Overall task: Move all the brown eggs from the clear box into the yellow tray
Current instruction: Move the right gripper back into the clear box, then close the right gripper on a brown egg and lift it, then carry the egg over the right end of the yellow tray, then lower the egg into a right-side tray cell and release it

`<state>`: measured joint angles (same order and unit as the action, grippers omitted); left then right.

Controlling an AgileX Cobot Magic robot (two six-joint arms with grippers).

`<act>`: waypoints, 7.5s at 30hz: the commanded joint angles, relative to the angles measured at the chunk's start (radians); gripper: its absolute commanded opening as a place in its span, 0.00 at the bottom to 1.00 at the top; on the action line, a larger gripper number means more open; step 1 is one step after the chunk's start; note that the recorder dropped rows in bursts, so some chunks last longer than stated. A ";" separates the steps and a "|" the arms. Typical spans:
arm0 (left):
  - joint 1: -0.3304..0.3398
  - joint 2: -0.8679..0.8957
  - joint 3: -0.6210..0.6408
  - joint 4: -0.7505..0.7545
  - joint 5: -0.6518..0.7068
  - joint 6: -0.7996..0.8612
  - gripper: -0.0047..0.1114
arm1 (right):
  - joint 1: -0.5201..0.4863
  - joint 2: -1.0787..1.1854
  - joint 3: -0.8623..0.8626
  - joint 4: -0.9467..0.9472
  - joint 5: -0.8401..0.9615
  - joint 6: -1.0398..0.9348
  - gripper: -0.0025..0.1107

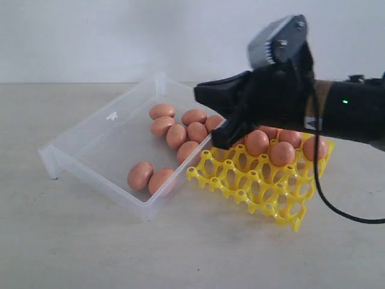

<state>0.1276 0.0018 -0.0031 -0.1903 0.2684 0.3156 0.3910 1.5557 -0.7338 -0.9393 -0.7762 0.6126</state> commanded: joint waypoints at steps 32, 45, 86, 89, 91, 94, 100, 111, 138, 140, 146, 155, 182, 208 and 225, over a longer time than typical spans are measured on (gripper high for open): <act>0.001 -0.002 0.003 -0.004 -0.008 -0.009 0.00 | 0.407 0.680 -1.178 1.015 1.707 -0.163 0.53; 0.001 -0.002 0.003 -0.004 -0.009 -0.009 0.00 | 0.370 0.759 -1.178 1.128 1.666 -0.139 0.52; 0.001 -0.002 0.003 -0.004 -0.009 -0.009 0.00 | 0.585 0.687 -1.178 0.439 1.456 0.281 0.02; 0.001 -0.002 0.003 -0.004 -0.009 -0.009 0.00 | 0.633 0.687 -1.178 0.284 1.458 0.394 0.02; 0.001 -0.002 0.003 -0.004 -0.009 -0.009 0.00 | 0.663 0.687 -1.178 0.146 1.469 0.508 0.02; 0.001 -0.002 0.003 -0.004 -0.009 -0.009 0.00 | 0.689 0.676 -1.178 -0.022 1.551 0.654 0.02; 0.001 -0.002 0.003 -0.004 -0.009 -0.009 0.00 | 0.685 0.585 -1.149 -0.030 1.425 0.406 0.02; 0.001 -0.002 0.003 -0.004 -0.011 -0.009 0.00 | 0.479 0.214 -0.750 0.408 0.974 -0.247 0.02; -0.001 -0.002 0.003 -0.004 -0.008 -0.009 0.00 | -0.604 0.038 -0.116 0.573 0.248 0.067 0.02; -0.001 -0.002 0.003 -0.004 -0.008 -0.009 0.00 | -0.661 0.105 -0.118 0.300 0.093 0.262 0.02; -0.001 -0.002 0.003 -0.004 -0.008 -0.009 0.00 | -0.731 0.355 -0.229 -0.223 -0.445 0.646 0.02; -0.001 -0.002 0.003 -0.004 -0.008 -0.009 0.00 | -0.719 0.289 -0.059 -0.349 -0.445 0.526 0.02; -0.001 -0.002 0.003 -0.004 -0.010 -0.009 0.00 | -0.532 0.291 0.024 -0.532 -0.100 0.575 0.02; -0.001 -0.002 0.003 -0.004 -0.008 -0.009 0.00 | -0.532 0.291 0.024 -0.366 0.049 0.405 0.27; -0.001 -0.002 0.003 -0.004 -0.008 -0.009 0.00 | -0.532 0.291 0.024 -0.359 0.044 0.436 0.47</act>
<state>0.1276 0.0018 -0.0031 -0.1903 0.2684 0.3156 -0.1392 1.8490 -0.7109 -1.3044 -0.7317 1.0498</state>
